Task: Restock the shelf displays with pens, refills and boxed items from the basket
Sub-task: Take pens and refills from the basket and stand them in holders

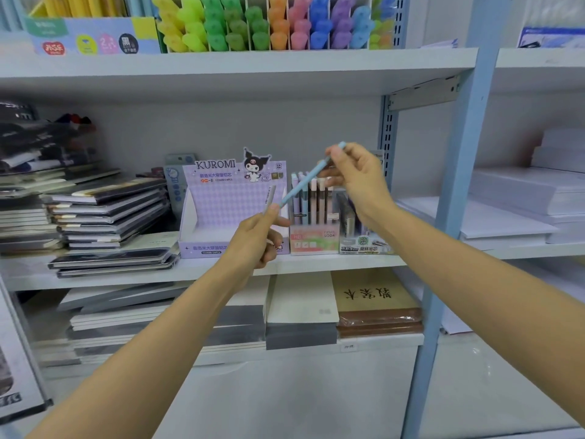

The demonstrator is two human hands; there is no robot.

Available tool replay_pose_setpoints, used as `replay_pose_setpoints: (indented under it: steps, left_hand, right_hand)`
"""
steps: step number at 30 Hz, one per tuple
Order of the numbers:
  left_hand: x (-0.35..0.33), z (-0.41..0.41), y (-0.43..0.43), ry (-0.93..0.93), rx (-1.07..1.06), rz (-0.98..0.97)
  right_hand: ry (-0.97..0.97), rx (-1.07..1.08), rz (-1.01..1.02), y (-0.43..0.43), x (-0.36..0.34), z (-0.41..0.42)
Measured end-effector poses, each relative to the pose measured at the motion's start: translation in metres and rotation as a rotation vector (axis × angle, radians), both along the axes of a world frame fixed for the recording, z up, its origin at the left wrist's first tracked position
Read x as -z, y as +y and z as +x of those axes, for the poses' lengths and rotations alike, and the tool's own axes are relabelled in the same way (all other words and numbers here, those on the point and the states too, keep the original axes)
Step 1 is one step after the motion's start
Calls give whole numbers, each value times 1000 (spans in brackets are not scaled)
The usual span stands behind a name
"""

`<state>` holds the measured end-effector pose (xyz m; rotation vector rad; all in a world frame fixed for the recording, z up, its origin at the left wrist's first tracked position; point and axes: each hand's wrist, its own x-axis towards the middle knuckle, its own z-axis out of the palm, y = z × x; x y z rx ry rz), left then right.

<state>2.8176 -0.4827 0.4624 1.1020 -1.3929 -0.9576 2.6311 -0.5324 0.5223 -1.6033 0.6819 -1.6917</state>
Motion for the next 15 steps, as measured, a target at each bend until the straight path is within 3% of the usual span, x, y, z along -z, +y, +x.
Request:
replay_pose_setpoints:
  steps: [4,15]
  left_hand:
    - [2,2,-2,97,-66,70]
    - [10,12,3,38,24,-91]
  right_hand:
    - [110,230,-116,-6,0,-4]
    - [546,332,-162,-21,24,18]
